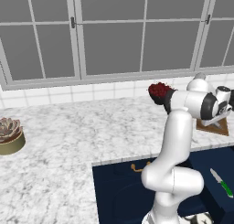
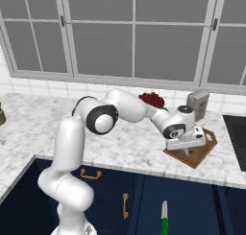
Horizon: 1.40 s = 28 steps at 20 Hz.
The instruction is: Place the appropriate cutting tool for cutting the potato skin on the cutting board.
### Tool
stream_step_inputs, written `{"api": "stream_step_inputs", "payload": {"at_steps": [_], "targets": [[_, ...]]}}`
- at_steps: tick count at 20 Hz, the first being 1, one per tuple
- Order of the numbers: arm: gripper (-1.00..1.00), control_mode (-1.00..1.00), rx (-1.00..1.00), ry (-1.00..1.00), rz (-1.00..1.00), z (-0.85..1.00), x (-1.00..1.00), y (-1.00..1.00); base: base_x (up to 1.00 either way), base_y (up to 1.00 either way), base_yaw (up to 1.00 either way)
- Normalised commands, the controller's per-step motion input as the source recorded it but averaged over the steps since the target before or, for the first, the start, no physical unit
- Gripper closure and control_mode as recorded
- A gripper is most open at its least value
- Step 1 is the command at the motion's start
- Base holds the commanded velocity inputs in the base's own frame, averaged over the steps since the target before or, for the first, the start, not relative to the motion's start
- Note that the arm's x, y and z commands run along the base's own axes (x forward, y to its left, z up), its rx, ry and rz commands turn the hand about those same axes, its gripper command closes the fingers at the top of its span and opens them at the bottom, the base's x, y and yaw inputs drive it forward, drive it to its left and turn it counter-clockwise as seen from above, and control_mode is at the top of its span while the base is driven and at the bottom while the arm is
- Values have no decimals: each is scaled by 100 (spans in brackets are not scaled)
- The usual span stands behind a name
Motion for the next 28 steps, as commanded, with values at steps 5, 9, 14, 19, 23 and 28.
{"api": "stream_step_inputs", "payload": {"at_steps": [5, 9, 14, 19, 23, 28], "targets": [[-100, -100, 0, 7, 0, -19, 22, -8, 0, 0, 0], [-100, -100, 0, 4, 0, -12, 9, -18, 0, 0, 0], [-100, -100, 0, 0, 0, 0, 0, -39, 0, 0, 0], [-100, -100, 0, 0, 0, 52, -50, -14, 0, 0, 0], [-100, -100, 0, 0, 0, 45, -100, 5, 0, 0, 0], [-100, -100, 1, 0, -3, 32, -100, 35, 0, 0, 0]]}}
